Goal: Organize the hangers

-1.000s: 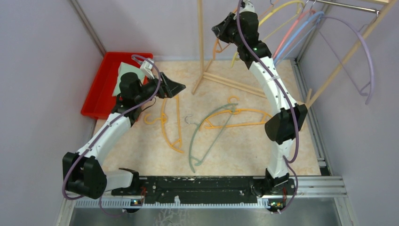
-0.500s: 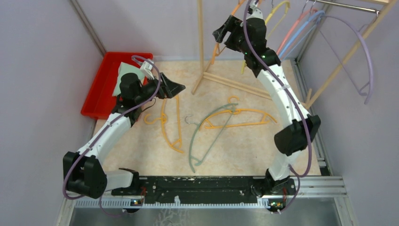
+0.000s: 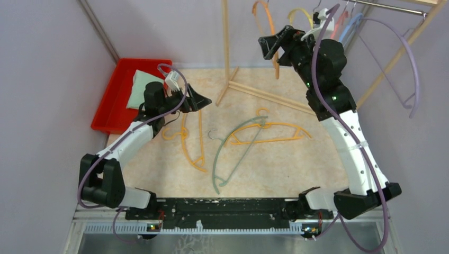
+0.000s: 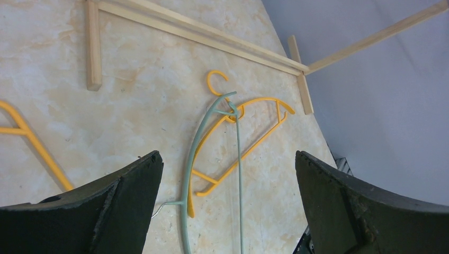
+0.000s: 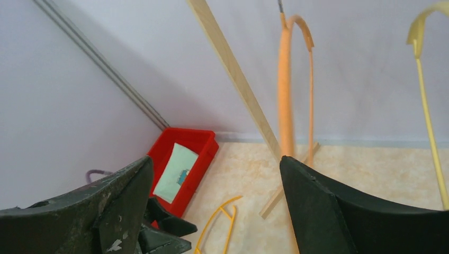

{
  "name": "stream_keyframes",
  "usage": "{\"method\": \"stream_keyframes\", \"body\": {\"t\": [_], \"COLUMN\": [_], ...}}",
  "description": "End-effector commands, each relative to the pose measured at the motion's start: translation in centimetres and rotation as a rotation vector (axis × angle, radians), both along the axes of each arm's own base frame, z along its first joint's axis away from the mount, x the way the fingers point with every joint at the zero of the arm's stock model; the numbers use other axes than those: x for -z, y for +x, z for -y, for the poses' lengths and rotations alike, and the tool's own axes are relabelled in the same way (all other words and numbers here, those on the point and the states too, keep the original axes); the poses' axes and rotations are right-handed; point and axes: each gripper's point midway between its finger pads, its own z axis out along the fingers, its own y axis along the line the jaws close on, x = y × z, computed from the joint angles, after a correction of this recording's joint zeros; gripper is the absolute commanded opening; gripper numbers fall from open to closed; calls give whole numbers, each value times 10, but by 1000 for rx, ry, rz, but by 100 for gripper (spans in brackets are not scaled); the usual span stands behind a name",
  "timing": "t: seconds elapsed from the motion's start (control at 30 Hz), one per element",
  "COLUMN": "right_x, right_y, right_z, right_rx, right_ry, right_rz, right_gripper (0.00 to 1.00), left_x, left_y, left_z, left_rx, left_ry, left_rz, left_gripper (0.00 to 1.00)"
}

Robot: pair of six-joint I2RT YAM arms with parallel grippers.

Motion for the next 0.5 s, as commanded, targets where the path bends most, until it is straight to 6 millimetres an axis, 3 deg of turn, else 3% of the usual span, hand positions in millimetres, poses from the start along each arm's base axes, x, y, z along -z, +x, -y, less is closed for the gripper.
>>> {"method": "stream_keyframes", "body": {"t": [0.0,0.17,0.3,0.37,0.47], "right_x": [-32,-26,-1,26,92], "right_y": [-31,-53,-70,-70,-68], "right_z": [-7,-32,-65,-78,-89], "right_rx": [-87,-249,-459,-537,-617], "right_ry": [-59,-122,-193,-228,-290], "right_rz": [174,218,177,80,-130], "right_gripper": [88,82,73,66,57], "left_x": [3,18,31,37,46], "left_y": [8,13,13,12,10], "left_z": [1,2,1,0,-3], "left_rx": [10,7,3,-1,-13], "left_ry": [2,17,35,42,57], "left_rz": [25,-12,-40,-56,-83], "left_gripper": [100,100,100,99,99]}}
